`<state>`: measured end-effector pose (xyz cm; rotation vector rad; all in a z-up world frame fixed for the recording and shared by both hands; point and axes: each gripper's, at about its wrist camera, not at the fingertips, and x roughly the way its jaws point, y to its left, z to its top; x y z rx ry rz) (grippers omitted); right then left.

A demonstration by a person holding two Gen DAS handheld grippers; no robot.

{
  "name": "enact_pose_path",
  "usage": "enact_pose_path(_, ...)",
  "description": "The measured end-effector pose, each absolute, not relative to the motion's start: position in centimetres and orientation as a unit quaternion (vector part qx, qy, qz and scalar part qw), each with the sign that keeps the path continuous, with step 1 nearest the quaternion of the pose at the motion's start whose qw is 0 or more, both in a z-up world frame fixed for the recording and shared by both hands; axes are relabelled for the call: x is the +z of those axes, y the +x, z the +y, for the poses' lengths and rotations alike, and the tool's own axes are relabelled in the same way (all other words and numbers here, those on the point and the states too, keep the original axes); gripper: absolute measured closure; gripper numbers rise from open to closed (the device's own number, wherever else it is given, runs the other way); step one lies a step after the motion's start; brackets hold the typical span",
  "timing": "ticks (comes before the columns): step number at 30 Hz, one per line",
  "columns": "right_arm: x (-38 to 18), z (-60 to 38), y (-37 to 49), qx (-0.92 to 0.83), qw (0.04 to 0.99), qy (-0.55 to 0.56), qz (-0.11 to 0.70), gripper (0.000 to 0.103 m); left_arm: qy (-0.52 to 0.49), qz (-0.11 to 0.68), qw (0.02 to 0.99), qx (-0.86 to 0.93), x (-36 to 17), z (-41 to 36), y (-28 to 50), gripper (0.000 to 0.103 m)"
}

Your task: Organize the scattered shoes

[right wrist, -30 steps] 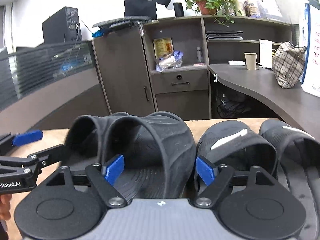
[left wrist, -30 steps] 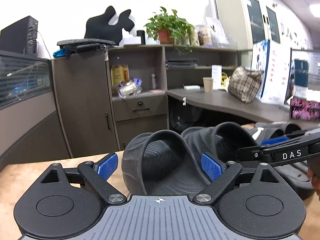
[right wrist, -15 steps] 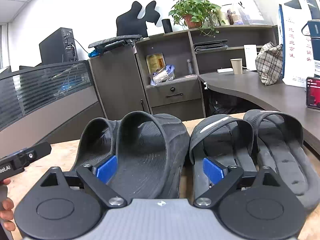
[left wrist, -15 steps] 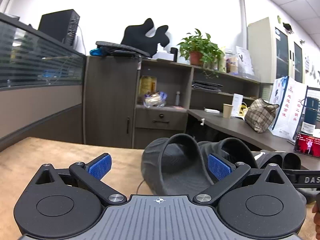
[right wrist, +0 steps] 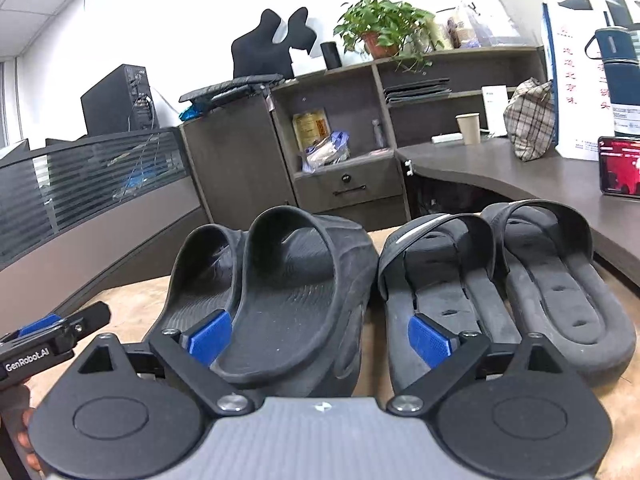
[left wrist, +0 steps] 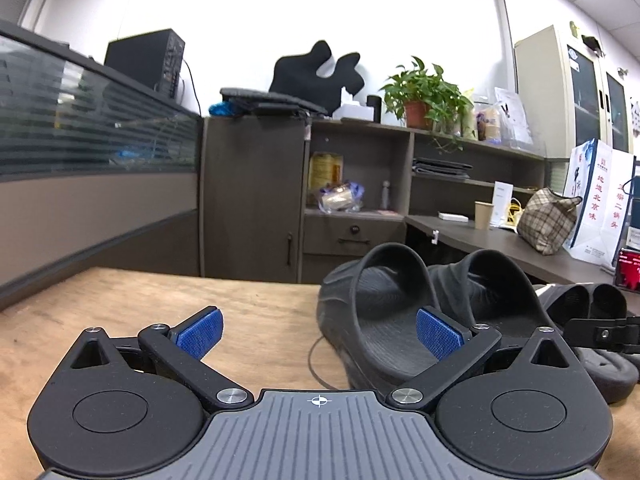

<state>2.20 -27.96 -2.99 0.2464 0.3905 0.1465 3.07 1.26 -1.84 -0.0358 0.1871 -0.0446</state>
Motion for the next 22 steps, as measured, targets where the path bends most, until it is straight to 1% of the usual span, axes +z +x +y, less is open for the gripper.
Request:
enact_pose_path(3, -3.2, -28.0, 2.0, 0.061, 0.974, 0.119, 0.182, 0.003, -0.016, 0.078, 0.997, -0.018, -1.7, 1.5, 2.7, 0.000)
enact_pose_path(11, -3.4, -27.3, 1.2, 0.043, 0.984, 0.091, 0.146, 0.001, -0.013, 0.066, 0.998, -0.009, -1.4, 2.4, 2.5, 0.000)
enact_pose_path(22, -3.5, -27.2, 1.4, 0.048, 0.983, 0.087, 0.151, 0.001, -0.019, 0.065, 0.998, -0.004, -1.5, 2.6, 1.9, 0.000)
